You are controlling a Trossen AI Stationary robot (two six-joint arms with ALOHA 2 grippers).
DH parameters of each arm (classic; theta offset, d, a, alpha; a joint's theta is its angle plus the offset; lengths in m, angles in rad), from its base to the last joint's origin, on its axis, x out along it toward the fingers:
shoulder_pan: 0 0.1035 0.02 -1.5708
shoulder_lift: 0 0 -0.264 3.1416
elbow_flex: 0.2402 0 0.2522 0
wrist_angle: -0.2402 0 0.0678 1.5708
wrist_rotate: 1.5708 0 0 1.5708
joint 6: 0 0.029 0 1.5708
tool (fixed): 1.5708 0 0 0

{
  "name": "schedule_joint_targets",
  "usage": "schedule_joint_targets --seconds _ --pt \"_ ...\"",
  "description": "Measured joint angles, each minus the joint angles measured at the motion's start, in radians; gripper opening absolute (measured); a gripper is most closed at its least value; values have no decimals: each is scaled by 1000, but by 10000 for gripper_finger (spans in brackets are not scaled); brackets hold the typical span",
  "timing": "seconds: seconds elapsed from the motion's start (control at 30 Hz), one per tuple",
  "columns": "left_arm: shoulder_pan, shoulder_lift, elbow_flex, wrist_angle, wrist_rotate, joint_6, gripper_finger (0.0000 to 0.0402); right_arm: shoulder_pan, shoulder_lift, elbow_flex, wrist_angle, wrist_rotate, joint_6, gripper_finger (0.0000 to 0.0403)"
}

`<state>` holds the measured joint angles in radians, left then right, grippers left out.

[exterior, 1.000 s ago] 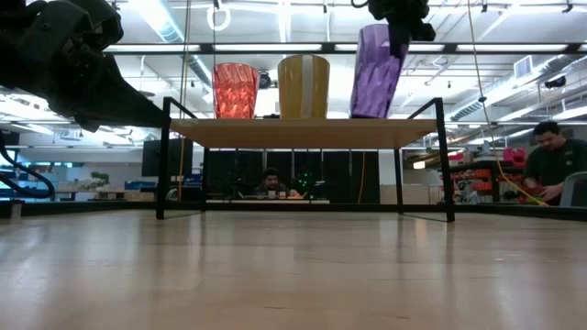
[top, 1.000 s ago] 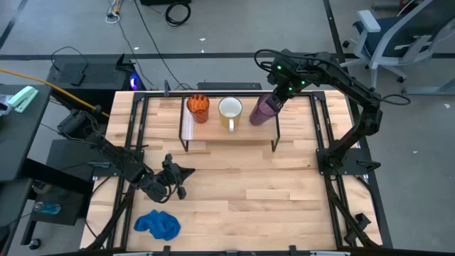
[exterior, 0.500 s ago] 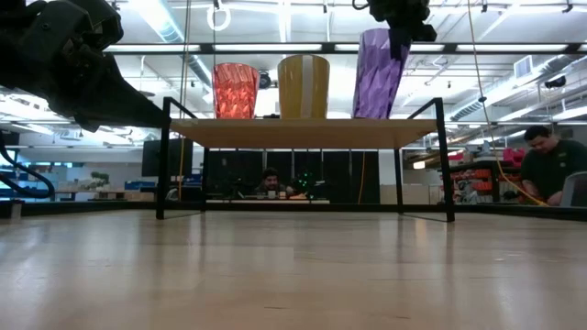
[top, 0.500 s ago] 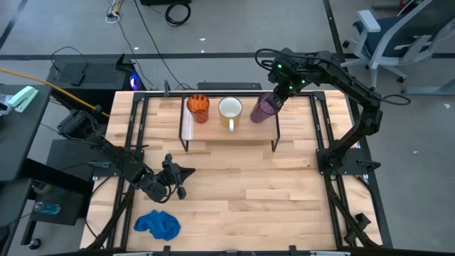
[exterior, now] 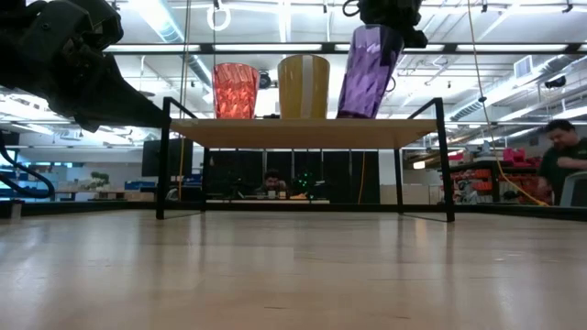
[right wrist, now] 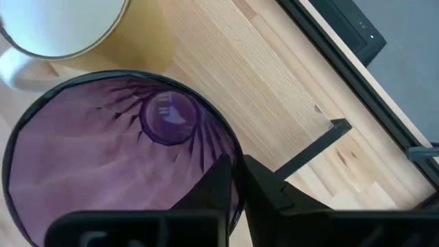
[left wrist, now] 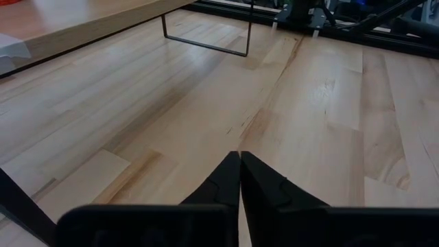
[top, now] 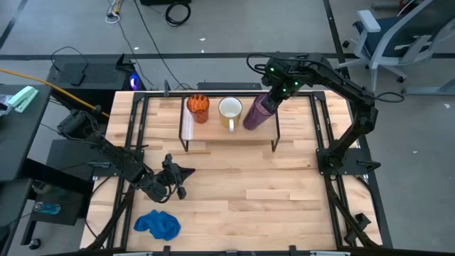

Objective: Stack small to large cups/mugs on shelf
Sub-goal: Put the purple cup on the shelf

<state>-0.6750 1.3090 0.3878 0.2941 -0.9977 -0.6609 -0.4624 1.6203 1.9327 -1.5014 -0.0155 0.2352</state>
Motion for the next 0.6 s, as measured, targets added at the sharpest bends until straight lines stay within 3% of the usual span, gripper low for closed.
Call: schedule_joint_targets --seconds 0.6 --pt "0 0 0 0 0 0 20 1 -7 78 -20 34 -21 38"
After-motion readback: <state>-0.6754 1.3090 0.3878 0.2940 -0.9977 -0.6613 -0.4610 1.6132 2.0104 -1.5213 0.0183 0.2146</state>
